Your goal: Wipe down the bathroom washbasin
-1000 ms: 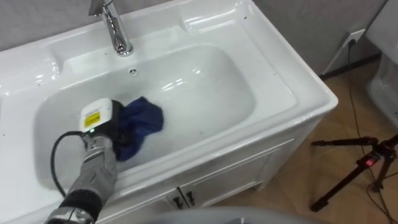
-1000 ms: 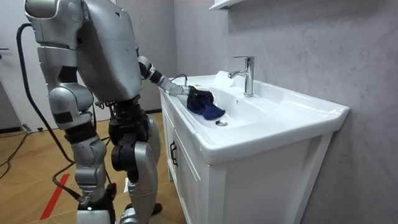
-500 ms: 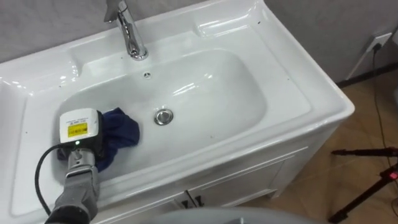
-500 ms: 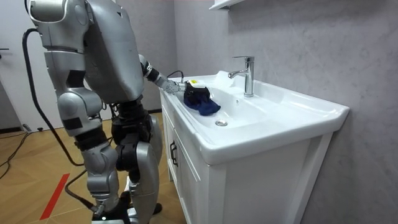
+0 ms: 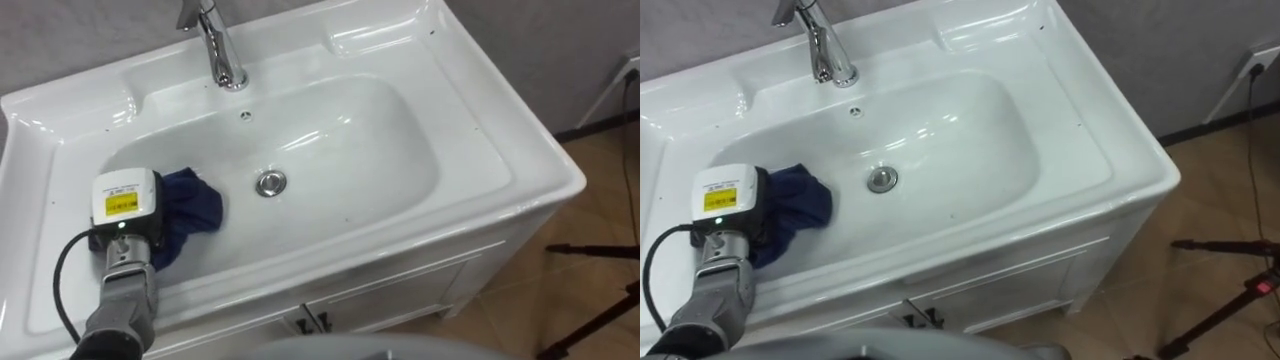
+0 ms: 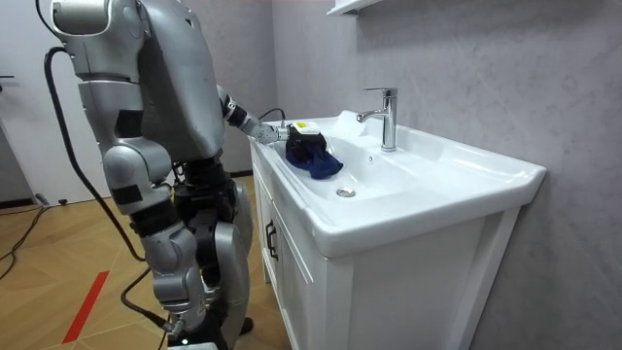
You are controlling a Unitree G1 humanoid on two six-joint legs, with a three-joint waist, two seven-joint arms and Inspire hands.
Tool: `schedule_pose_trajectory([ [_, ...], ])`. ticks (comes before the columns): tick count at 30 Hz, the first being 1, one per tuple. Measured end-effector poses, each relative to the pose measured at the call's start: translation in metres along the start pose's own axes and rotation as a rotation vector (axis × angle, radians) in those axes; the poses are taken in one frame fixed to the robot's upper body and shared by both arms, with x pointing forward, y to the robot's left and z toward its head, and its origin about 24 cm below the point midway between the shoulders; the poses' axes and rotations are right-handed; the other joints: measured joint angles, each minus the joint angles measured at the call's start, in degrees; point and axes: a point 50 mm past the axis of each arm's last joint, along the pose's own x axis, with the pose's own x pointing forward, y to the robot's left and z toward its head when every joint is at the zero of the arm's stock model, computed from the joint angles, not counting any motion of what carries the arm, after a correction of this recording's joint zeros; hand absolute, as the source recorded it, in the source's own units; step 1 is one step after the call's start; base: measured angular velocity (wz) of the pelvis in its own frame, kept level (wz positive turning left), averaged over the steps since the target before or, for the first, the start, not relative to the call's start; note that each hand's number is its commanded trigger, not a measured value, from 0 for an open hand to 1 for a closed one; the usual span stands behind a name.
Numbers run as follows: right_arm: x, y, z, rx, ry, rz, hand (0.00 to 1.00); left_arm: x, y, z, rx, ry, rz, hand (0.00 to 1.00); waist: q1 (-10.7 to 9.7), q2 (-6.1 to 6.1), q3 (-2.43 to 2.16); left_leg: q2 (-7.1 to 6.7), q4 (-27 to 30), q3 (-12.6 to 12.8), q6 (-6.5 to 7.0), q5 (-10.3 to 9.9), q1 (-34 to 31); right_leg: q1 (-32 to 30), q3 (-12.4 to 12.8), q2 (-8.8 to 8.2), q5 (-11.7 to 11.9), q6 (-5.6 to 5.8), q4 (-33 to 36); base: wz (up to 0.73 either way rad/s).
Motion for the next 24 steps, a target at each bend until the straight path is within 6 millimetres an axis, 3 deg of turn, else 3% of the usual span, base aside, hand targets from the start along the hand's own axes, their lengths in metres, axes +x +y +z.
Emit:
schedule_pose_trajectory([
  [12,0.001,0.004,-0.012,0.014,0.009,0.010,0.00,0.006,0.008,0.002,-0.033,0.008,0.045,1.00,-0.61,-0.86,0.61,-0.03,0.28,-0.24,-0.01,-0.01,-0.87,-0.11,-0.07,0.04,-0.08,-0.07,-0.85,0.02],
  [17,0.001,0.005,-0.010,0.014,-0.015,0.007,0.00,0.016,0.023,0.000,-0.194,0.064,0.067,1.00,-1.49,-1.40,1.08,-0.09,0.35,-1.30,-0.02,-0.01,-1.50,-0.32,-0.90,0.03,-0.08,-0.07,-0.98,0.08],
  [19,0.001,0.006,-0.008,0.013,-0.030,0.007,0.00,0.020,0.030,-0.001,-0.244,0.084,0.097,1.00,-1.66,-1.23,0.99,-0.07,0.47,-1.31,-0.02,-0.01,-2.38,-0.94,-1.08,0.01,-0.07,-0.08,-0.72,0.10],
  [22,0.001,0.008,-0.008,-0.004,-0.038,0.012,0.00,0.025,0.040,-0.001,-0.314,0.094,0.135,1.00,-1.51,-1.44,1.55,-0.07,0.49,-1.40,-0.03,-0.02,-3.02,-1.12,-1.40,-0.03,-0.04,-0.08,-0.34,0.06],
  [24,0.001,0.009,-0.007,-0.004,-0.041,0.015,0.00,0.027,0.049,0.002,-0.356,0.086,0.171,1.00,-1.33,-1.44,1.58,-0.08,0.60,-1.41,-0.08,-0.05,-3.25,-1.48,-1.36,-0.05,-0.03,-0.07,-0.33,0.00],
])
